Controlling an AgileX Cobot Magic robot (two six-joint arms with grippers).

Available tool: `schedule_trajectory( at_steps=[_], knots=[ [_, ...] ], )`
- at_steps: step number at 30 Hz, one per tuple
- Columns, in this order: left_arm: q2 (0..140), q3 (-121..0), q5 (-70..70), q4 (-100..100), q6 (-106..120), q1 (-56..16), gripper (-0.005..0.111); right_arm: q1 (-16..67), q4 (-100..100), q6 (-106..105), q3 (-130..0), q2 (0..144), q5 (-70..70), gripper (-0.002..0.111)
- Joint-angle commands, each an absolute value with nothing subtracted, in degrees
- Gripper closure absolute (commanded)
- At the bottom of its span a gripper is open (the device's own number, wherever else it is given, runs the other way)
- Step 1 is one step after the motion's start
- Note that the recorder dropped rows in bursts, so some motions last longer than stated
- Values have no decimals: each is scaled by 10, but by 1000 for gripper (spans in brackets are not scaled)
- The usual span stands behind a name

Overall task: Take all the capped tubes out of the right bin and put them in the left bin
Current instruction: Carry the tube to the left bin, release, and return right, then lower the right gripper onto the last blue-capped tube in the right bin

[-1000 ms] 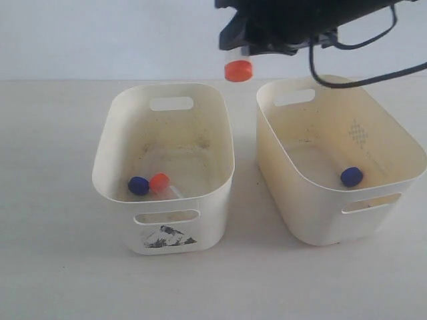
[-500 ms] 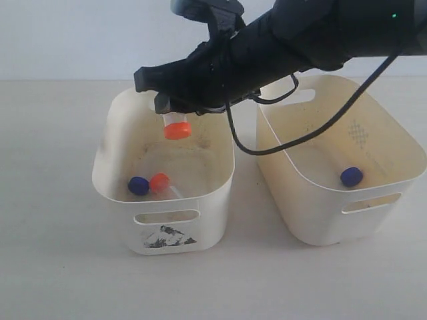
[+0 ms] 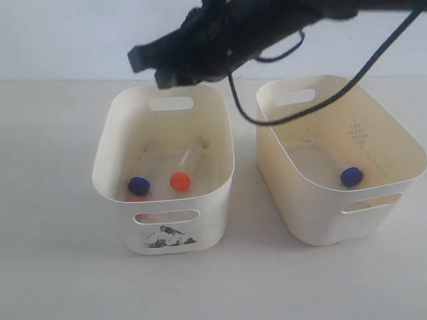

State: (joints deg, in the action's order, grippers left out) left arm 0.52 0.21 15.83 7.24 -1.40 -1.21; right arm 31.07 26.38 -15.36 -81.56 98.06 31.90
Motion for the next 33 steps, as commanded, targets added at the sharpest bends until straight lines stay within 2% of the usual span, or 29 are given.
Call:
schedule_trajectory(
  at_steps=[1, 4, 12, 22, 26, 33],
  knots=[
    [4, 0, 150, 69, -21, -11, 102, 264, 85, -26, -899, 960, 482, 89],
    [4, 0, 150, 69, -21, -11, 102, 237, 0, 0, -929, 962, 572, 89],
    [4, 0, 150, 69, -21, -11, 102, 179, -41, 9, -931, 989, 700, 89],
    [4, 0, 150, 69, -21, -11, 102, 176, -97, 29, -931, 1082, 700, 89],
    [4, 0, 150, 69, -21, -11, 102, 144, -43, 22, -931, 1104, 700, 89],
    [4, 0, 150, 69, -21, -11, 102, 125, -28, 26, -852, 1106, 698, 89]
  ],
)
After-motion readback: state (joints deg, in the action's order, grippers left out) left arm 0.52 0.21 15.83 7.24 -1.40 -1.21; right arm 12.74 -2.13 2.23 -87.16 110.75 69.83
